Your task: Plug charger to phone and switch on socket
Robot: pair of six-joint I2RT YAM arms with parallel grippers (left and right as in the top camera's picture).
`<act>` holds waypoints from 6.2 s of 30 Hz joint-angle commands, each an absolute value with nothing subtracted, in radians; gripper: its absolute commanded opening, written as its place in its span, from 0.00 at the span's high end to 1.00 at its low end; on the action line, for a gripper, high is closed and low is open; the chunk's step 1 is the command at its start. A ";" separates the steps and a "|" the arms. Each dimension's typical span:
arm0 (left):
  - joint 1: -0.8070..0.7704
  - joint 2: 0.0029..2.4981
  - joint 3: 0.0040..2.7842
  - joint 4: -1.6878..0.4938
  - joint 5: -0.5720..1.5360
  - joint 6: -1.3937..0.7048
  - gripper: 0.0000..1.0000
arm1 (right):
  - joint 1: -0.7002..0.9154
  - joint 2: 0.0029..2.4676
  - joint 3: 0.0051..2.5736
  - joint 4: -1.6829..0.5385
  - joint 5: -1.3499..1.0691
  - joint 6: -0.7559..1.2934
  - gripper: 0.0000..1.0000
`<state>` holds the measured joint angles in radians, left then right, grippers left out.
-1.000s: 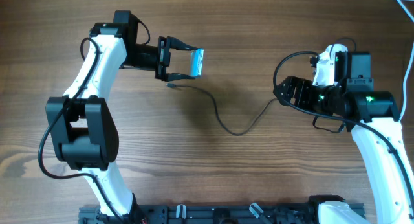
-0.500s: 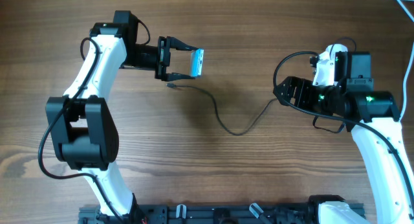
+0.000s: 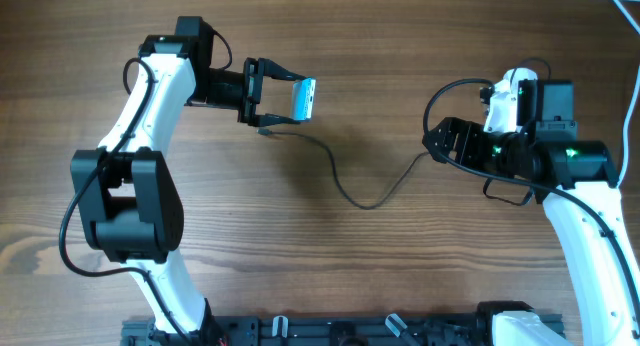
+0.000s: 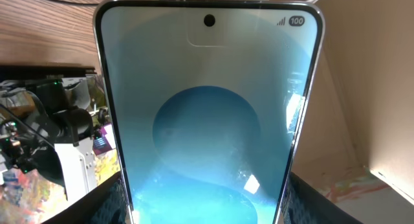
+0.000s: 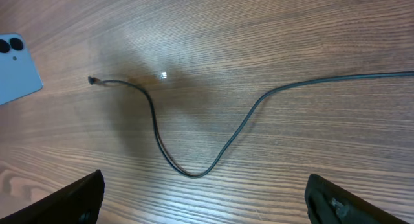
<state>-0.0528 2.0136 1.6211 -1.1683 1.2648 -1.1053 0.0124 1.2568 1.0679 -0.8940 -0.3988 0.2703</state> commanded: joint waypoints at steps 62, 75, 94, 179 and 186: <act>-0.188 1.982 1.644 -1.062 0.888 -1.164 0.96 | 0.564 1.646 1.087 -0.117 -0.314 0.815 0.89; -0.188 1.982 1.644 -1.062 0.888 -1.164 0.43 | 0.563 1.646 1.087 -0.112 -0.329 0.846 0.95; -0.063 1.982 1.644 -0.997 1.039 -0.732 0.00 | 0.392 1.555 1.087 -0.121 -0.502 0.921 0.96; 0.229 1.982 1.644 -0.723 1.367 -0.654 0.96 | 0.369 1.700 1.086 0.054 -0.641 1.072 0.22; 0.301 1.982 1.644 -0.723 1.493 -0.661 0.96 | 0.305 1.700 1.092 -0.185 -0.688 0.654 0.22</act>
